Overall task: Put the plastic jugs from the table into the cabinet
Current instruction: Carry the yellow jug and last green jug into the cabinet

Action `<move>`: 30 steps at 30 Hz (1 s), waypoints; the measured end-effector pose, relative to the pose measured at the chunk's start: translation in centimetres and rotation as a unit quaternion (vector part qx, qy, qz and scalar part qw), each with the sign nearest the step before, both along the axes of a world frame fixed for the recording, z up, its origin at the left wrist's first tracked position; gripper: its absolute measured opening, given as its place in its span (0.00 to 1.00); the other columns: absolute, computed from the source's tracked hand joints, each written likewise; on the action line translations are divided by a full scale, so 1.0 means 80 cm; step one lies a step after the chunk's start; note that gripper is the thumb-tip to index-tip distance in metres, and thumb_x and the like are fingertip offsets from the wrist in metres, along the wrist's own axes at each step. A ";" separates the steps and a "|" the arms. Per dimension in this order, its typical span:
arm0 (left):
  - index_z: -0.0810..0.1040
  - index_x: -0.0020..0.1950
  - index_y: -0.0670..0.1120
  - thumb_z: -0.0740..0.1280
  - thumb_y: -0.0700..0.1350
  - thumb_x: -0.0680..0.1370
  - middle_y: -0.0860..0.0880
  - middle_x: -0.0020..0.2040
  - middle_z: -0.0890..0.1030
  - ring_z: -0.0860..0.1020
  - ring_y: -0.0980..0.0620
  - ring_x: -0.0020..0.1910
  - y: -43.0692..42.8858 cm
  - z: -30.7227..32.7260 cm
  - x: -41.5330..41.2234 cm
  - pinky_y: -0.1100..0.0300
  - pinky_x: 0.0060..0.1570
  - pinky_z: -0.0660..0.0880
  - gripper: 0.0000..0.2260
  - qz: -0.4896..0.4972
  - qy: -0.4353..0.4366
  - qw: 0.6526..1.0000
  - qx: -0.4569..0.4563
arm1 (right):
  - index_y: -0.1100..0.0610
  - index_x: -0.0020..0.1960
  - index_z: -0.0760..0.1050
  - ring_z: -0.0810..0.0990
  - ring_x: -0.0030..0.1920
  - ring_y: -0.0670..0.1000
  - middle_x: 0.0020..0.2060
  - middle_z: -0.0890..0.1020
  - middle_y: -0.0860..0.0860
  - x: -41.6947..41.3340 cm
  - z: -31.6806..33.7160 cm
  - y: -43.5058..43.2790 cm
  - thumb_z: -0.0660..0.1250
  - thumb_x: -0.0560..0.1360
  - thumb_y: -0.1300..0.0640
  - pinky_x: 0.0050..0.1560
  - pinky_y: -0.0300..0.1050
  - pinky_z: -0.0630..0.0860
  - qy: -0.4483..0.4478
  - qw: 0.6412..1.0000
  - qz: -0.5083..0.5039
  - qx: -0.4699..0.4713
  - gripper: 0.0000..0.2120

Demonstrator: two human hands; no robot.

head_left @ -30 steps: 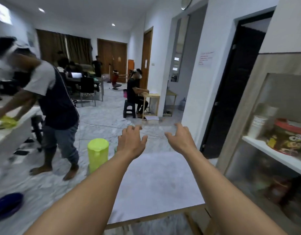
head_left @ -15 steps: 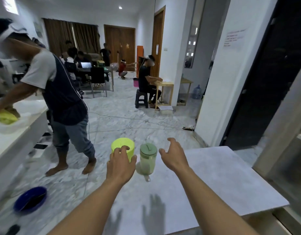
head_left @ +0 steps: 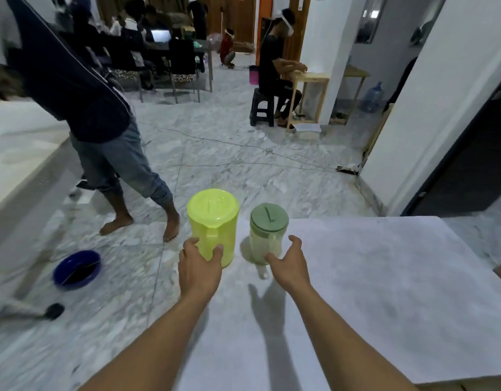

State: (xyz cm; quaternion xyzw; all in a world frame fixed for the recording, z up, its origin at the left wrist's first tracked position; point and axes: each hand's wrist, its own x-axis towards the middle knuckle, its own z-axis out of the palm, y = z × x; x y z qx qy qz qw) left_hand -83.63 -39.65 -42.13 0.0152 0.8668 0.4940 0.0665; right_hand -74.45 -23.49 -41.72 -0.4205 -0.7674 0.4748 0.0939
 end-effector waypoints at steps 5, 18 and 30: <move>0.74 0.55 0.52 0.71 0.59 0.72 0.50 0.53 0.80 0.78 0.46 0.52 0.024 -0.023 -0.012 0.54 0.47 0.71 0.17 -0.002 -0.019 1.000 0.024 | 0.55 0.70 0.66 0.80 0.57 0.57 0.59 0.81 0.56 -0.030 -0.040 0.018 0.72 0.74 0.53 0.50 0.46 0.73 0.009 0.997 -0.024 -0.075 0.28; 0.79 0.43 0.43 0.64 0.56 0.78 0.43 0.38 0.82 0.79 0.40 0.42 0.056 -0.026 -0.034 0.51 0.42 0.73 0.17 0.075 0.045 0.993 0.075 | 0.59 0.55 0.79 0.79 0.47 0.56 0.47 0.83 0.56 -0.066 -0.063 0.027 0.69 0.77 0.50 0.46 0.44 0.72 0.055 0.995 -0.044 -0.067 0.13; 0.74 0.38 0.42 0.64 0.51 0.80 0.44 0.34 0.77 0.76 0.41 0.38 0.069 0.051 -0.040 0.54 0.35 0.62 0.15 0.028 0.088 0.990 0.110 | 0.59 0.51 0.79 0.82 0.49 0.59 0.47 0.84 0.57 -0.044 0.012 0.033 0.69 0.75 0.51 0.51 0.51 0.78 0.093 0.991 -0.091 -0.041 0.12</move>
